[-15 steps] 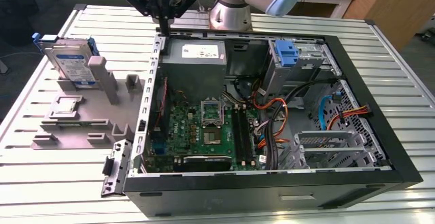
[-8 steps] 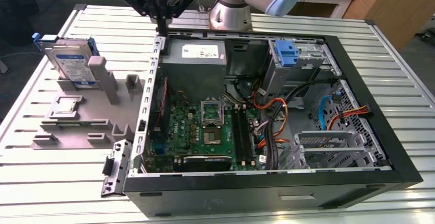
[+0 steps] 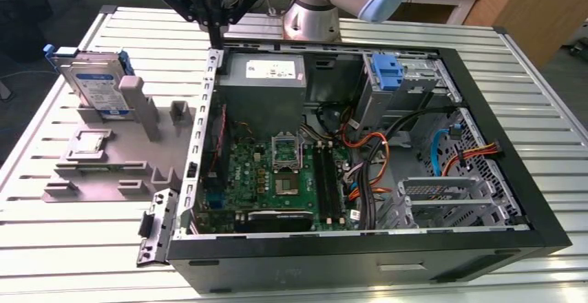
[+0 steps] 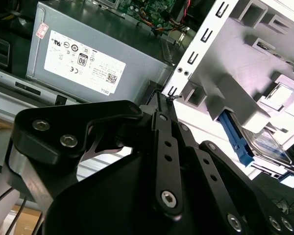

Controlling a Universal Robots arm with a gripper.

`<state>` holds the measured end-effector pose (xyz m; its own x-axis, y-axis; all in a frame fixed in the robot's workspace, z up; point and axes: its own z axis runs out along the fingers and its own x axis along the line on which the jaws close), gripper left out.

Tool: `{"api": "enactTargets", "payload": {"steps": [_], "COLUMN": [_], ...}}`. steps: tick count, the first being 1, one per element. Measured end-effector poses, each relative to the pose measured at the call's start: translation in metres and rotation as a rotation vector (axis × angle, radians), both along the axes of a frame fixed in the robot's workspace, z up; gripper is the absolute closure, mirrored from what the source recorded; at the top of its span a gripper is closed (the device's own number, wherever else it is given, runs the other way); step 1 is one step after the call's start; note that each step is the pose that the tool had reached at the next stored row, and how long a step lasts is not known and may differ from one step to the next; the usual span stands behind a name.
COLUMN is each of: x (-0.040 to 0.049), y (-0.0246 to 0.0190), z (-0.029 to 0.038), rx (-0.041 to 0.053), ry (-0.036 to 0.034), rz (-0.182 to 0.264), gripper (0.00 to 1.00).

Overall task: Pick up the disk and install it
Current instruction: 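Reach for the disk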

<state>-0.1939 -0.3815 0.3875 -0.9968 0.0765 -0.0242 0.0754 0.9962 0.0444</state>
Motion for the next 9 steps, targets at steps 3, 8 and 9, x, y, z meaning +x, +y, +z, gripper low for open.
{"api": "enactTargets", "payload": {"steps": [3, 8, 9], "x": [-0.0017, -0.0041, -0.0045], "y": [0.0000, 0.0001, 0.0001], "z": [-0.0001, -0.0002, -0.0002], "rx": [-0.0001, 0.0000, 0.0000], "ry": [0.0001, 0.0002, 0.0002], "rz": [0.000, 0.000, 0.000], "gripper": [0.90, 0.90, 0.90]}}
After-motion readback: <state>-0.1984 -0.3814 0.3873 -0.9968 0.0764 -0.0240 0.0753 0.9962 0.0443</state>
